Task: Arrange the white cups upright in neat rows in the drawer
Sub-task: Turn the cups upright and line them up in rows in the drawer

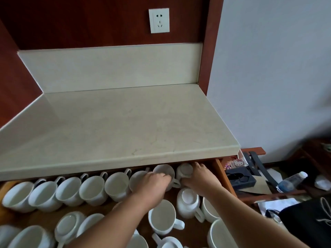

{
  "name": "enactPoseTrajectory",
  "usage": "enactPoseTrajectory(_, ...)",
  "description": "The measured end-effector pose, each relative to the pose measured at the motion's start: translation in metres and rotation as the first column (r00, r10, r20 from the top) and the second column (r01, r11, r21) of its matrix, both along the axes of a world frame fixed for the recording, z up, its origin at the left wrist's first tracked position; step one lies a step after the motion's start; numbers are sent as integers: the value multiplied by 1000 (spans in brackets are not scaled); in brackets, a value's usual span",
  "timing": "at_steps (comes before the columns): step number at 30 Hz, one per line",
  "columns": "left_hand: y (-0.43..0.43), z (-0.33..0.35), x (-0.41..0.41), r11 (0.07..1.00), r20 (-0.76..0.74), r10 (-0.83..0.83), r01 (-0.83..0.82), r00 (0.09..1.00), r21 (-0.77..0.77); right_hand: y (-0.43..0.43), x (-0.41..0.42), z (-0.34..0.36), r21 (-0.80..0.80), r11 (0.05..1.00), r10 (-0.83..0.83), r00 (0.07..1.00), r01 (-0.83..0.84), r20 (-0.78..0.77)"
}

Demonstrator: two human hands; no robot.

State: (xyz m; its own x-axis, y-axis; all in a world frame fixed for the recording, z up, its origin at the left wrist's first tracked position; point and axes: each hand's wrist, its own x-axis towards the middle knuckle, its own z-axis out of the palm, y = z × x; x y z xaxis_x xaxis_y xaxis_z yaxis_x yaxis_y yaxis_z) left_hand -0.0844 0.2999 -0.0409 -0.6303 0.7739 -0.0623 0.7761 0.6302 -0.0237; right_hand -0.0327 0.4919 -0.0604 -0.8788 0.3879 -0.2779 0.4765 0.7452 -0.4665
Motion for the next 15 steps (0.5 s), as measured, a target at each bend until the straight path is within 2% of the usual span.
enactPoseTrajectory(8, 5, -2, 8, 999, 52, 46, -47, 998, 25, 15, -6, -5, -130, 991, -10, 999, 3, -52)
enactPoseTrajectory(15, 4, -2, 12, 999, 94, 25, -29, 995, 44, 15, 4, 0, -108, 994, -39, 996, 30, -84)
